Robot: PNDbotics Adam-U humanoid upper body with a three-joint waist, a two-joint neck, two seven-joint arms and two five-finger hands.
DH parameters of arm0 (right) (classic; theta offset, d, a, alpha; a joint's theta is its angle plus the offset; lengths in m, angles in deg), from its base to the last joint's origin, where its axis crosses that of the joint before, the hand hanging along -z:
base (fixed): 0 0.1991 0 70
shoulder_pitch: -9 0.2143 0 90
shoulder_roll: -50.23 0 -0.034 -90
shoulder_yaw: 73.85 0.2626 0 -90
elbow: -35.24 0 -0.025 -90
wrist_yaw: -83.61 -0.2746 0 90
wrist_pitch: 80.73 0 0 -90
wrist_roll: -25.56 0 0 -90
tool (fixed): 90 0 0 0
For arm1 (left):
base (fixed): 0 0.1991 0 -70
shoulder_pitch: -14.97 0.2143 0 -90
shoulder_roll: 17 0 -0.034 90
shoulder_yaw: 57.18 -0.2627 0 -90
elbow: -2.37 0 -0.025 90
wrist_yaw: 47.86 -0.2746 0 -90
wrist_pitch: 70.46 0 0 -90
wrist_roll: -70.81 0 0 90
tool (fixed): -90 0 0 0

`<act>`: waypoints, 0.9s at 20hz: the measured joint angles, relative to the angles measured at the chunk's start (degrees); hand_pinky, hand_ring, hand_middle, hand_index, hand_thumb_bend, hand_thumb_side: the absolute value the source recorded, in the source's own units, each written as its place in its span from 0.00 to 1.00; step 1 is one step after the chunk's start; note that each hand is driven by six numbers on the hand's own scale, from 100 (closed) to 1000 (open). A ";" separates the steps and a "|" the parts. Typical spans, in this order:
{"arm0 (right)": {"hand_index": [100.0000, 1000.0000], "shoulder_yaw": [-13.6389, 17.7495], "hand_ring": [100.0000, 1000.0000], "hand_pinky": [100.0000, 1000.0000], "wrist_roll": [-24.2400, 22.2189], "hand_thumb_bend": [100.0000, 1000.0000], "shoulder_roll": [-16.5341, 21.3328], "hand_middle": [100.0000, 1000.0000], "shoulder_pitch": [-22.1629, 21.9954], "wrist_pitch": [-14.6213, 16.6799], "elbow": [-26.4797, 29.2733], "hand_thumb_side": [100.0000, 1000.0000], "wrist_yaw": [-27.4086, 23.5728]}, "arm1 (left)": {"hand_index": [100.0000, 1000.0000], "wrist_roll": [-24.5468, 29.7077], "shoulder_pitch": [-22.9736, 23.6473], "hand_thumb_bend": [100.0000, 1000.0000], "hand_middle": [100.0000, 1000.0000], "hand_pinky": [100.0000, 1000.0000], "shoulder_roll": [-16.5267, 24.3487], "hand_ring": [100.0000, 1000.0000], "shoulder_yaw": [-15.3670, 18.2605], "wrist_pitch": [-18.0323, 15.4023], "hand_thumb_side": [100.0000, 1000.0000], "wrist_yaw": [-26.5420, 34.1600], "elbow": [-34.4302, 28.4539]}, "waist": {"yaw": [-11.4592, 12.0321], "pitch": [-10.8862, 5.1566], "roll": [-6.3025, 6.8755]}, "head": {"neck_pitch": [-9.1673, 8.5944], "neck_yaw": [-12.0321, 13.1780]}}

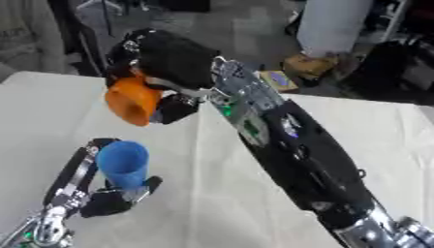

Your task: Pour the contents of one cup into another cup.

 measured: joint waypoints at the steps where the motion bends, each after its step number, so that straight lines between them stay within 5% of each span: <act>1: 0.30 0.00 0.19 0.60 -0.07 0.23 0.00 0.09 -0.01 -0.07 0.13 0.00 -0.21 | 0.45 -1.17 0.00 0.75 0.24 0.51 -0.04 0.13 0.27 -0.88 0.11 -0.20 1.39 | -0.02 0.00 0.01 | 0.00 0.00; 6: 0.30 0.00 0.19 0.60 -0.32 0.23 0.08 0.09 -0.17 -0.32 0.77 0.00 -0.81 | 0.48 -7.27 0.08 0.82 0.28 0.54 -0.76 0.17 1.64 -4.18 0.14 -3.70 7.78 | -0.29 0.04 0.00 | -0.01 0.01; 9: 0.30 0.00 0.19 0.60 -0.49 0.23 0.08 0.09 -0.25 -0.49 0.77 0.00 -0.91 | 0.55 -9.38 0.85 1.00 0.36 0.59 -1.46 0.25 2.18 -5.22 0.19 -6.19 11.47 | -0.36 0.06 0.00 | -0.11 0.01; 14: 0.30 0.01 0.19 0.59 -0.62 0.23 0.06 0.08 -0.44 -0.62 0.72 0.00 -0.99 | 0.80 -10.29 1.92 1.00 0.57 0.71 -2.05 0.44 2.99 -6.67 0.33 -10.28 15.17 | -0.39 0.10 0.00 | -0.37 0.01; 18: 0.28 0.70 0.16 0.54 -0.36 0.22 0.06 0.06 -0.79 -1.31 0.66 0.00 -1.71 | 0.81 -10.40 2.93 1.00 0.58 0.72 -2.05 0.44 3.79 -7.62 0.38 -12.45 15.31 | -0.45 0.15 0.00 | -0.42 0.02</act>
